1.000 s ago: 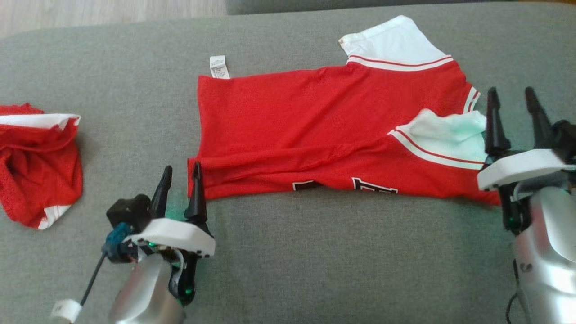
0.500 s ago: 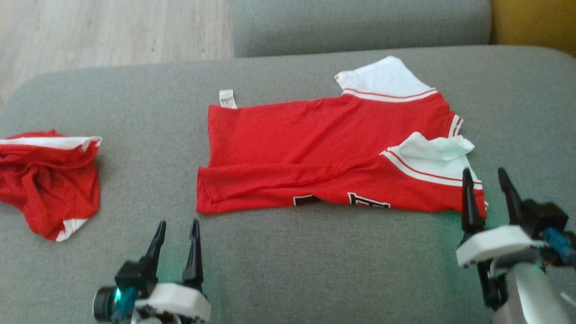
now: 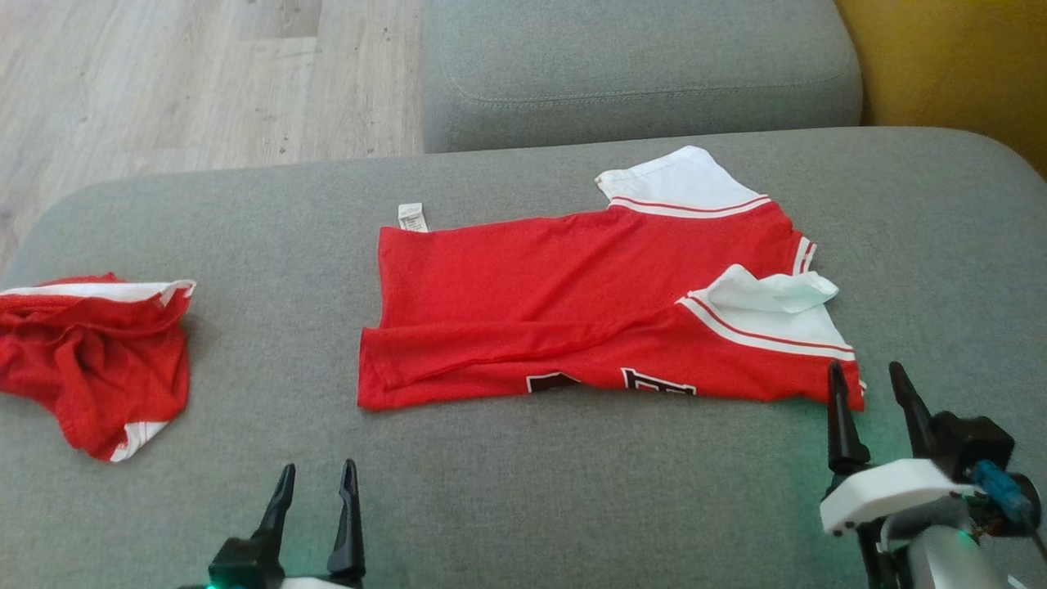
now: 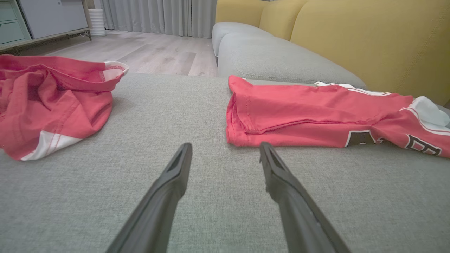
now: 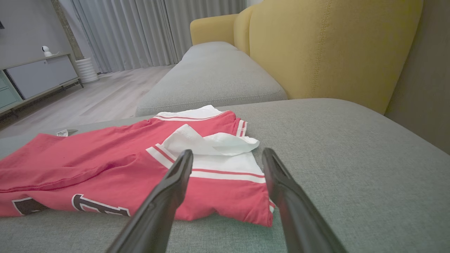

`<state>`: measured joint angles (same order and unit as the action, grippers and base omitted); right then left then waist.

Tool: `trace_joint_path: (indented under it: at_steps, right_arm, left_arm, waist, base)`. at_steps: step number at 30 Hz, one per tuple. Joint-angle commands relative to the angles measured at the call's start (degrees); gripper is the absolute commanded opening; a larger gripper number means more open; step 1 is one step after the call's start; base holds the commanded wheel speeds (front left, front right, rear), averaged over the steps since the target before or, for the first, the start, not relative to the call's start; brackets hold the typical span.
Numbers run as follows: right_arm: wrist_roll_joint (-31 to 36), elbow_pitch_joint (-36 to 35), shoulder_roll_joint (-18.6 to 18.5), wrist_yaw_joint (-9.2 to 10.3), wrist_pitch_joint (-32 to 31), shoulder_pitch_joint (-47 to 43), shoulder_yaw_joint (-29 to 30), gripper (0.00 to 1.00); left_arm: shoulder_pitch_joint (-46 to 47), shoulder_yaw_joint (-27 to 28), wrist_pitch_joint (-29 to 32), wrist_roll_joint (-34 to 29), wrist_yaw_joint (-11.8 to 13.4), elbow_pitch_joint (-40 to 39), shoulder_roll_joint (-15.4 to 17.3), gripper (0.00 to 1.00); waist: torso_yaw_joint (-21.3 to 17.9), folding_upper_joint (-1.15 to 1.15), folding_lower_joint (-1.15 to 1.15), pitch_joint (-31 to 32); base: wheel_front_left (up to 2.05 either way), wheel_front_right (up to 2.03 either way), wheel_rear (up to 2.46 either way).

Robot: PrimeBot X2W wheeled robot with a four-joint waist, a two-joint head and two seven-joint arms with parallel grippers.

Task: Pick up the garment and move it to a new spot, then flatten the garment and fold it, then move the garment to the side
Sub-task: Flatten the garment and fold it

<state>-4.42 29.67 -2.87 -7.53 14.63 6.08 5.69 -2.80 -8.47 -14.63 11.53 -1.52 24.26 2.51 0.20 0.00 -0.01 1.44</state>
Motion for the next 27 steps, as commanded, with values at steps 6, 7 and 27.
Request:
trace_joint_path:
  at_steps: [6,7,27]
  right_arm:
    - [-0.29,-1.91,-0.09,0.04,0.37,1.72,-1.96,1.00]
    - [-0.22,-1.92,-0.08,0.04,0.37,1.87,-2.01,1.00]
    - [-0.38,-2.88,-0.03,0.04,0.37,8.69,-3.44,1.00]
  left_arm:
    - [2.77,0.62,-0.37,0.06,-0.27,-1.47,0.37,1.00]
    - [3.25,0.38,-0.37,0.19,-0.37,-1.14,0.37,1.00]
    - [19.19,1.11,-0.37,3.98,-2.42,11.80,0.37,1.00]
  waist:
    - [-0.33,0.00,0.01,-1.05]
    - [-0.36,0.00,0.01,-1.33]
    - [-2.69,0.00,0.01,-13.11]
  base:
    - [0.00,0.00,0.00]
    - [0.00,0.00,0.00]
    - [0.00,0.00,0.00]
